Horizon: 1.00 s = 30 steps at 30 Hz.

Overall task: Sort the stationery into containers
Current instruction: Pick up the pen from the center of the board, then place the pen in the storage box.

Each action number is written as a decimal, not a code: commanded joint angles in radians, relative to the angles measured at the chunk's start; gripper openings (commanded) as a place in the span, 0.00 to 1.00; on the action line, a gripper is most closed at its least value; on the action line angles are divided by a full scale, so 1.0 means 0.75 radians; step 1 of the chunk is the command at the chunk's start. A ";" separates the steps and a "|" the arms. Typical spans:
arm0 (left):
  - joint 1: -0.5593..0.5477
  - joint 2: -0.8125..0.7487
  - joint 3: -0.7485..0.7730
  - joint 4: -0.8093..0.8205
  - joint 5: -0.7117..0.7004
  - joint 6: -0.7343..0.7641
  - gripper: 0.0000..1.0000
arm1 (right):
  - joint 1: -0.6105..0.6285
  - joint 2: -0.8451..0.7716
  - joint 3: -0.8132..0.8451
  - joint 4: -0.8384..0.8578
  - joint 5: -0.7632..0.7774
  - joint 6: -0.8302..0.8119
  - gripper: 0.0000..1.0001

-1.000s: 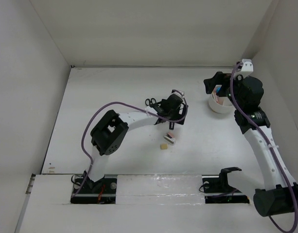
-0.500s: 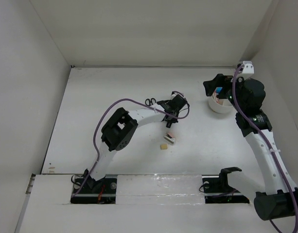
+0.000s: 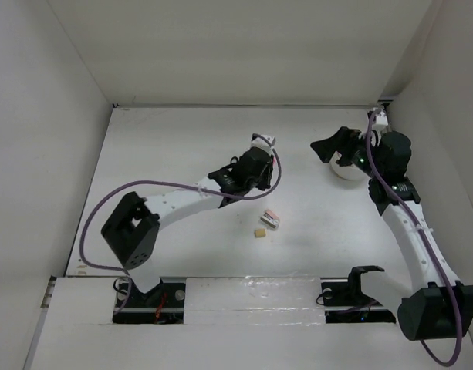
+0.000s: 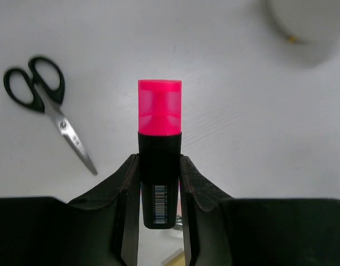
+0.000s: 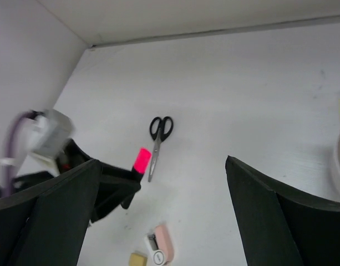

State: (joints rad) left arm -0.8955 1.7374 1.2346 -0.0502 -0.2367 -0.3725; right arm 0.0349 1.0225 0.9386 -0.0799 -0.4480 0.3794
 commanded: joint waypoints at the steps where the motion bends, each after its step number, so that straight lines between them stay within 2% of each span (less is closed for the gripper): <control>1: 0.000 -0.181 -0.073 0.308 0.049 0.075 0.00 | 0.037 0.001 -0.047 0.223 -0.163 0.116 0.99; 4: 0.000 -0.222 -0.120 0.384 0.154 0.116 0.00 | 0.096 0.001 -0.118 0.339 -0.163 0.222 0.99; 8: -0.013 -0.236 -0.135 0.443 0.209 0.141 0.00 | 0.219 0.029 -0.131 0.389 -0.074 0.275 0.99; 16: -0.052 -0.275 -0.102 0.443 0.222 0.167 0.00 | 0.426 0.150 -0.106 0.389 0.182 0.326 0.96; 19: -0.052 -0.304 -0.102 0.443 0.222 0.167 0.00 | 0.453 0.166 -0.106 0.374 0.280 0.339 0.95; 22: -0.052 -0.316 -0.114 0.443 0.222 0.167 0.00 | 0.485 0.193 -0.106 0.374 0.295 0.339 0.94; 25: -0.052 -0.331 -0.114 0.443 0.222 0.167 0.00 | 0.498 0.207 -0.106 0.374 0.295 0.351 0.83; 26: -0.052 -0.331 -0.114 0.443 0.222 0.167 0.00 | 0.512 0.207 -0.106 0.374 0.295 0.351 0.74; 30: -0.052 -0.331 -0.114 0.443 0.222 0.167 0.00 | 0.536 0.207 -0.094 0.374 0.295 0.351 0.62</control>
State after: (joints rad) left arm -0.9344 1.5337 1.1351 0.2356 -0.0799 -0.2584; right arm 0.4160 1.1767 0.8349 0.1444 -0.2398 0.6407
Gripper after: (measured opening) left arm 0.215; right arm 0.637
